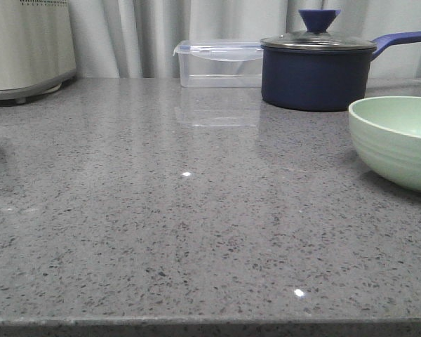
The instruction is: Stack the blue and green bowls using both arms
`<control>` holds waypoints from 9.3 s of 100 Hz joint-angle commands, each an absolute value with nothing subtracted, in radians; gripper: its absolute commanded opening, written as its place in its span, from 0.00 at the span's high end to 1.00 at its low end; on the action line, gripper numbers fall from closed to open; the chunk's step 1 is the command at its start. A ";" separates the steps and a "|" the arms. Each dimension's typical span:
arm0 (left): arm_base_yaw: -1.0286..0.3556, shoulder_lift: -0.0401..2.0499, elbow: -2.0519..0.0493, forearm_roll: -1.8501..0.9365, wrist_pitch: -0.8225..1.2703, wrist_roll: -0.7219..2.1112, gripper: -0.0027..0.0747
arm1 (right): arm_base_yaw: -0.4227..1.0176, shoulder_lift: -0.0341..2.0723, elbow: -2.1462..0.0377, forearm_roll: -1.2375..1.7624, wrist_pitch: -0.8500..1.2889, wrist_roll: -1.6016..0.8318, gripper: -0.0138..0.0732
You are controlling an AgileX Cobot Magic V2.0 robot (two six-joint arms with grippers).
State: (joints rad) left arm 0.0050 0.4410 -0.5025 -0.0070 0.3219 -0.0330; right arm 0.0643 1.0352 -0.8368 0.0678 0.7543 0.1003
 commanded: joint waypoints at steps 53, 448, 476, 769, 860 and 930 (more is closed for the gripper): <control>0.009 0.454 -0.537 -0.015 0.251 -0.034 0.33 | 0.055 1.337 -1.052 0.076 0.887 0.094 0.47; 0.009 0.454 -0.537 -0.015 0.247 -0.034 0.33 | 0.548 1.460 -1.068 0.295 0.581 0.061 0.93; 0.028 0.606 -0.696 0.000 0.497 -0.095 0.34 | 0.548 1.460 -1.068 0.295 0.577 0.061 0.93; -0.493 1.692 -1.660 -0.231 1.040 -0.010 0.99 | 0.548 1.460 -1.068 0.295 0.578 0.061 0.93; -0.493 1.705 -1.660 -0.242 1.105 -0.010 0.44 | 0.548 1.460 -1.068 0.295 0.576 0.061 0.93; -0.393 1.406 -1.415 -0.135 0.948 -0.021 0.47 | 0.346 1.269 -0.969 0.240 0.621 0.061 0.93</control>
